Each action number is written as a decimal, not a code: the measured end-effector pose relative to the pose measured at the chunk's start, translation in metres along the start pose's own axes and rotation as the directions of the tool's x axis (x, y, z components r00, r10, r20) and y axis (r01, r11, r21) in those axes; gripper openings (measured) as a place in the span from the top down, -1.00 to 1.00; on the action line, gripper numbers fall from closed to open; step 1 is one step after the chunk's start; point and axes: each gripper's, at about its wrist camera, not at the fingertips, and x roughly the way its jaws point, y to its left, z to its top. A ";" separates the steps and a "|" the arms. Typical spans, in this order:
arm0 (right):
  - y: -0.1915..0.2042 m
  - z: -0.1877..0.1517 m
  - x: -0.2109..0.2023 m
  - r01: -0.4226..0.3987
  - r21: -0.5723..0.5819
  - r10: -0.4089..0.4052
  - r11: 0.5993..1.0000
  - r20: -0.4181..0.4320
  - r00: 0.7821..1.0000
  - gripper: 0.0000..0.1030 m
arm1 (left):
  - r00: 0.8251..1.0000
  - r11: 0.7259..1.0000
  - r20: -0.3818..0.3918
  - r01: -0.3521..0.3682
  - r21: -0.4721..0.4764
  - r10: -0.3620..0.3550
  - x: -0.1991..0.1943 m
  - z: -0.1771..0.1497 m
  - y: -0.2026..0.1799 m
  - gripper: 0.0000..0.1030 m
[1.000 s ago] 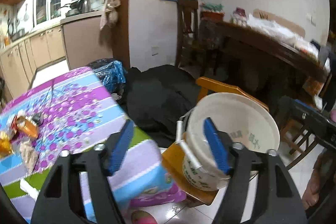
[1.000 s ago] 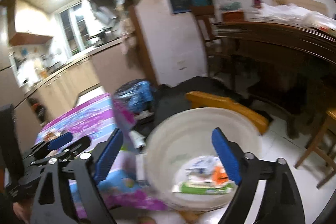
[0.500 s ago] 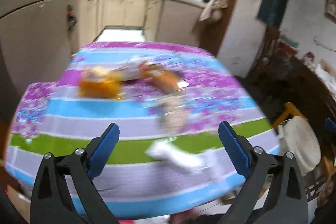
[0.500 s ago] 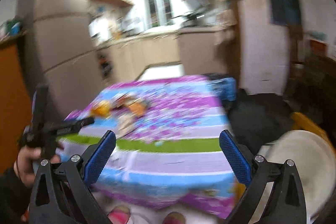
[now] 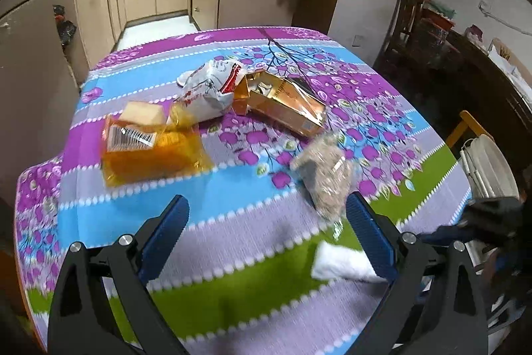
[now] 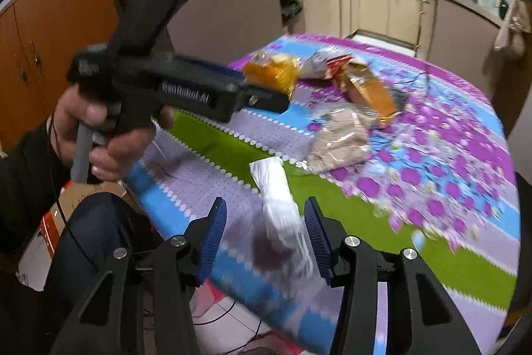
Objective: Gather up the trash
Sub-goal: 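Move both tools back over the table toward the remaining trash, then grasp the white tissue with the right tool while the left tool grasps the grain bag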
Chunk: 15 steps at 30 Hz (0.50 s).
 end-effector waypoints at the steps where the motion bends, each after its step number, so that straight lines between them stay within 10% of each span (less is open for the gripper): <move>1: -0.001 0.004 0.008 -0.007 -0.008 0.007 1.000 -0.014 1.000 0.03 | 1.000 1.000 -0.005 0.002 -0.003 -0.002 0.004 0.003 0.001 -0.78; 15: -0.019 -0.008 0.038 -0.019 0.007 0.019 1.000 -0.051 0.999 0.46 | 0.994 0.989 -0.061 0.095 0.112 -0.088 0.063 0.017 -0.027 -0.79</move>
